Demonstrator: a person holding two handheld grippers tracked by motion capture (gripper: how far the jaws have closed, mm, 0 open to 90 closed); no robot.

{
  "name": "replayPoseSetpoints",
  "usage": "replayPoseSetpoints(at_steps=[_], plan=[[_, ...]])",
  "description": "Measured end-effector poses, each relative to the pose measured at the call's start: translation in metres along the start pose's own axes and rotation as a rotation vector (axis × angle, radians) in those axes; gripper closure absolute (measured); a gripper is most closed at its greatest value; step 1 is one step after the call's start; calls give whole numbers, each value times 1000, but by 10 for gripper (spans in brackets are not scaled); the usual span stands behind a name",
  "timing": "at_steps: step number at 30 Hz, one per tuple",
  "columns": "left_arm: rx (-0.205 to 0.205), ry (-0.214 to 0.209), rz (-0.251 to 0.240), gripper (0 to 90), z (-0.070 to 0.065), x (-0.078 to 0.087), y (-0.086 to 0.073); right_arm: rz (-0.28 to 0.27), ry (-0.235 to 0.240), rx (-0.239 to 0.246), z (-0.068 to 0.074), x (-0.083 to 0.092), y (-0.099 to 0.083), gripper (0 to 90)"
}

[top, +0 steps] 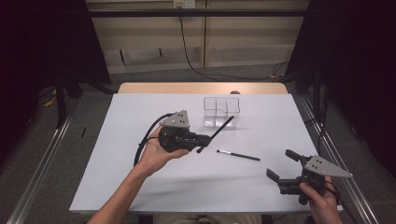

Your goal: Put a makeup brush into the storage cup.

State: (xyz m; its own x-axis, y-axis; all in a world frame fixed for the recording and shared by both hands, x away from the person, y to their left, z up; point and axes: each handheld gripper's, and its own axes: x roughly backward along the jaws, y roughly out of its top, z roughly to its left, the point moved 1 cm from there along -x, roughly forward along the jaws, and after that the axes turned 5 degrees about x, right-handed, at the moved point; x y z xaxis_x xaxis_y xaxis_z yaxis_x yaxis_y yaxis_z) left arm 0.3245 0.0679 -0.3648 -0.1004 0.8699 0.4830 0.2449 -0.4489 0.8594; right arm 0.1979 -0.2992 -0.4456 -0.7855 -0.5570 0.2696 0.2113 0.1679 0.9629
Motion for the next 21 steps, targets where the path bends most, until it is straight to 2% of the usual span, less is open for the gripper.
replayPoseSetpoints(at_steps=[1, 5, 6, 8, 11, 14, 16, 17, 19, 21], plan=[[-3, 4, 16, 841, -1, -1, 1, 2, 0, -2, 0, 0, 0, 0], [-34, 4, 131, 841, -7, -3, 3, 3, 4, -3, 0, 0, 0, 0], [-63, 14, 168, 841, -10, -3, 4, 4, 8, -7, 0, -1, 0, 0], [-96, 29, 209, 840, -12, -3, 5, 7, 12, -10, 1, -1, 1, 0], [-125, 40, 268, 840, -15, -4, 4, 11, 22, -10, 2, -2, 1, 0], [-124, 26, 323, 840, -15, -6, 3, 17, 40, -34, 3, -2, 1, 4], [-128, 52, 368, 840, -20, -9, 2, 21, 47, -39, 4, -2, 0, 5], [-122, 52, 396, 840, -23, -10, 3, 20, 51, -39, 4, -3, 1, 6], [-112, 62, 413, 840, -27, -12, 5, 20, 59, -32, 5, -3, 1, 6], [-94, 41, 417, 841, -27, -12, 6, 29, 70, -31, 7, -4, 1, 7]])
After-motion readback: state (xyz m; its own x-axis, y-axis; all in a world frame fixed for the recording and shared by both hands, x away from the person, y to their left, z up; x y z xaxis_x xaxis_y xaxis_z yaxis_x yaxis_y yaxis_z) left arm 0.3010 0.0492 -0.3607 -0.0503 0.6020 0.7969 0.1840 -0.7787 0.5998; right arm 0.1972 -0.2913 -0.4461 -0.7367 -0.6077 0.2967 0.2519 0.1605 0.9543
